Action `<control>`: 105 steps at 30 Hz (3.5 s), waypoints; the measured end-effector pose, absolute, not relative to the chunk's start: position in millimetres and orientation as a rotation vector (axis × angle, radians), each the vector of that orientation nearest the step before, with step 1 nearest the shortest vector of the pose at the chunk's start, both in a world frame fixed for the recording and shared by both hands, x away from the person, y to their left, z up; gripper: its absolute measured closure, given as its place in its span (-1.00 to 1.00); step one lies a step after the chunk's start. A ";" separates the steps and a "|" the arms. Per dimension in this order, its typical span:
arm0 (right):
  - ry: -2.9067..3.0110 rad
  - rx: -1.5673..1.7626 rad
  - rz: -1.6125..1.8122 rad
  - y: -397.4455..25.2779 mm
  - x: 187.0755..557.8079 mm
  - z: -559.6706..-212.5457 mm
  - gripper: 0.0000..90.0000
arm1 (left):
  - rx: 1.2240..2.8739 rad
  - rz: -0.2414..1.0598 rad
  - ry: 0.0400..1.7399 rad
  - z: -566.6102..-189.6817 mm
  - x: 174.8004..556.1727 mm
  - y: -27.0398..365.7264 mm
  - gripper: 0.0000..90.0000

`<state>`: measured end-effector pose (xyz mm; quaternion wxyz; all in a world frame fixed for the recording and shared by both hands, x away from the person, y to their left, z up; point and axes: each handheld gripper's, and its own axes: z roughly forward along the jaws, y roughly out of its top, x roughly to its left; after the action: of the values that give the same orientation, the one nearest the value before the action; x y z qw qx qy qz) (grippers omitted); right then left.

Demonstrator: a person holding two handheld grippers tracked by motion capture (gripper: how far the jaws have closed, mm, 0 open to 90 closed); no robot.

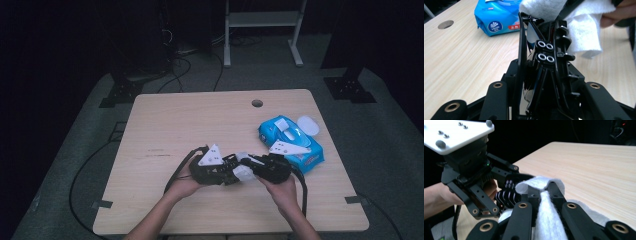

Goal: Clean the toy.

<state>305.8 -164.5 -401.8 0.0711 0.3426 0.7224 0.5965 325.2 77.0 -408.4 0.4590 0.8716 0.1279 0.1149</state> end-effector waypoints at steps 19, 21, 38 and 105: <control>2.349 0.963 1.645 -118.6 305.7 -432.3 0.83 | 2.189 0.250 0.365 -428.2 303.9 143.6 0.27; 2.352 0.963 1.639 -119.6 305.1 -433.6 0.83 | 2.211 0.255 0.364 -432.4 301.4 146.1 0.28; 2.366 0.923 1.490 -119.8 303.3 -436.8 0.83 | 2.283 0.239 0.413 -454.8 306.4 140.9 0.25; 2.314 1.001 1.501 -157.7 308.8 -429.3 0.80 | 2.417 0.205 0.421 -429.9 324.1 135.5 0.22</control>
<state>308.8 -157.7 -429.3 0.1037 0.3395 0.7844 0.5087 324.1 135.5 -429.9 0.3335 0.9255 0.1613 0.0786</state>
